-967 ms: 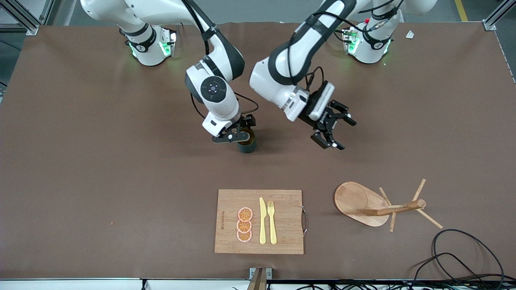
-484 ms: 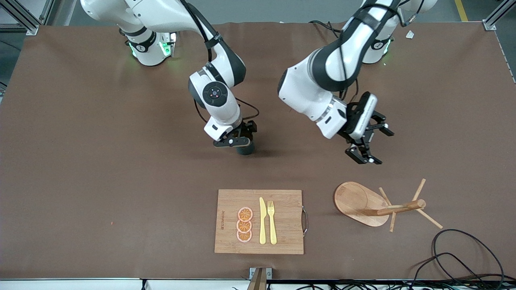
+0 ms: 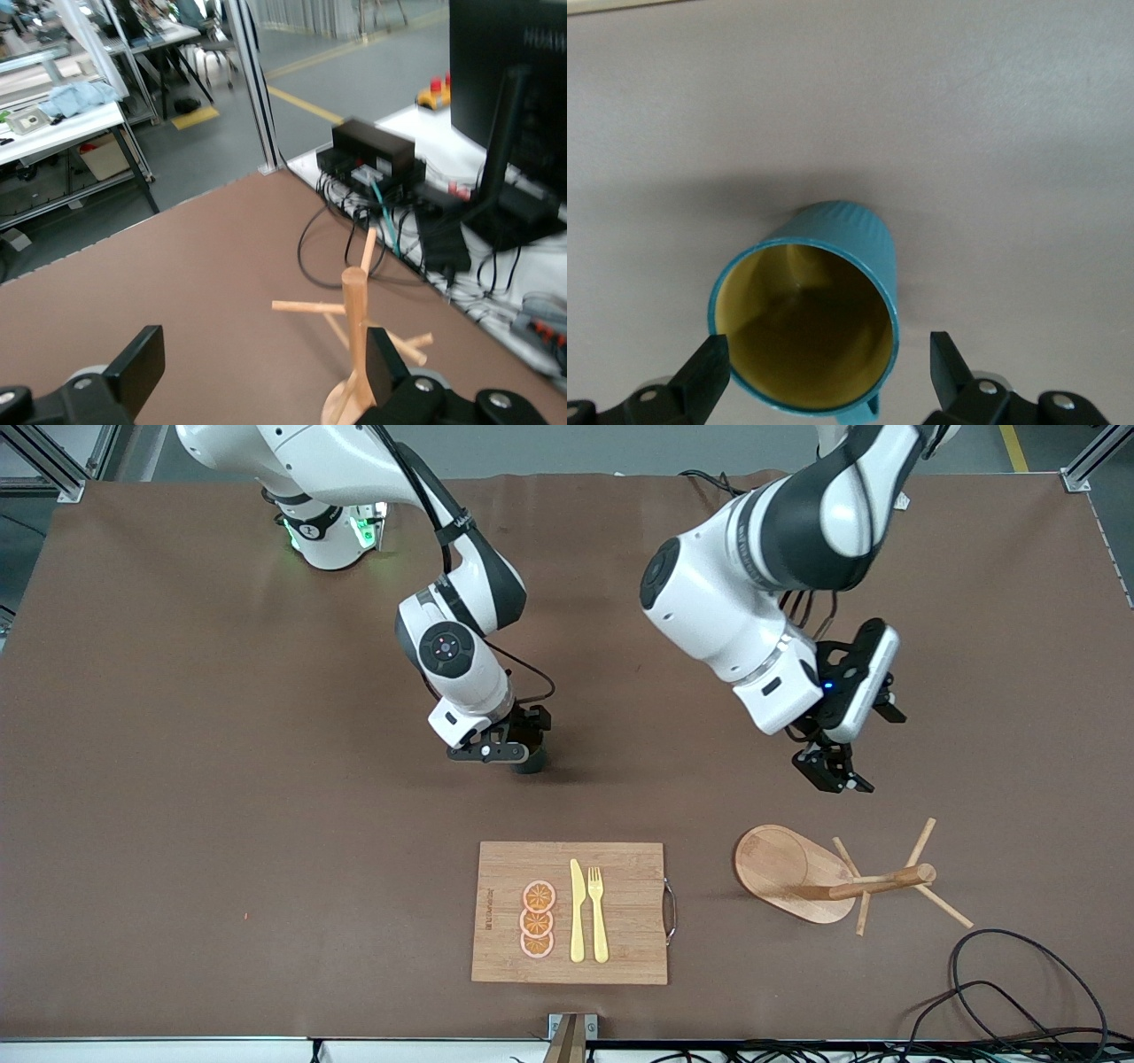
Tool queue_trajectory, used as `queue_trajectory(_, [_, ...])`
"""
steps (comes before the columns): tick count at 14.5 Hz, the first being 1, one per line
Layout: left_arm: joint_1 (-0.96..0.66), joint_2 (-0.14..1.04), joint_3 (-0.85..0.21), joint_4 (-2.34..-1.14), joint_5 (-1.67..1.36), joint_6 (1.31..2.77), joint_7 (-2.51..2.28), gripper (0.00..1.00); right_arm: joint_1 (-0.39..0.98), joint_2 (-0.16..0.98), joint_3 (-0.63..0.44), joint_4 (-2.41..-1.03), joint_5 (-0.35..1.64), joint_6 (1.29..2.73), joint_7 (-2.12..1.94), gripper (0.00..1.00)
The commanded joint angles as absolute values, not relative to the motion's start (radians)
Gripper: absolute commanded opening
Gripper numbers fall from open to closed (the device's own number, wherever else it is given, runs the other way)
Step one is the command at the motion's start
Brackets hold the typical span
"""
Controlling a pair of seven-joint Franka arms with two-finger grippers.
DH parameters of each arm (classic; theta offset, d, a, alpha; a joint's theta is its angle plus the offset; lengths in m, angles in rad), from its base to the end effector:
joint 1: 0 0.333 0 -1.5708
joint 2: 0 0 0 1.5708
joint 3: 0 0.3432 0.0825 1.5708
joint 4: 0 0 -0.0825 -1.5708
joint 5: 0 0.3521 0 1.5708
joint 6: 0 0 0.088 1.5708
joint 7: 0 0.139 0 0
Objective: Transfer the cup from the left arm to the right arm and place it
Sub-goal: 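Grasp the mug rim with the right gripper while the left gripper releases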
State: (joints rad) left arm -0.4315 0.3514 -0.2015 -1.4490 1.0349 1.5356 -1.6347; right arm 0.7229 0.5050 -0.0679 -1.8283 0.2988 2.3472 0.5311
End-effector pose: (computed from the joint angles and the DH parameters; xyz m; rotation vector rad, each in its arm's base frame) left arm 0.5837 -0.2501 0.5327 -2.1053 -1.0163 -0.9848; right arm 0.4994 0.4019 0.2736 -2.9762 0.1126 0.1302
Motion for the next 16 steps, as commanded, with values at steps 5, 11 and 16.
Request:
queue_trajectory(5, [-0.296, 0.364, -0.204, -1.371, 0.792, 1.65, -1.356, 1.0, 0.675, 0.499, -0.061, -1.844, 0.356, 2.345, 0.391, 1.0])
queue_trajectory(11, [-0.264, 0.319, -0.199, -1.371, 0.54, 1.726, -1.243, 1.0, 0.68, 0.509, -0.064, -1.9, 0.319, 2.39, 0.348, 0.78])
queue_trajectory(16, [-0.192, 0.247, -0.199, -1.371, 0.307, 1.718, -0.997, 1.0, 0.676, 0.509, -0.066, -1.911, 0.265, 2.398, 0.348, 0.0])
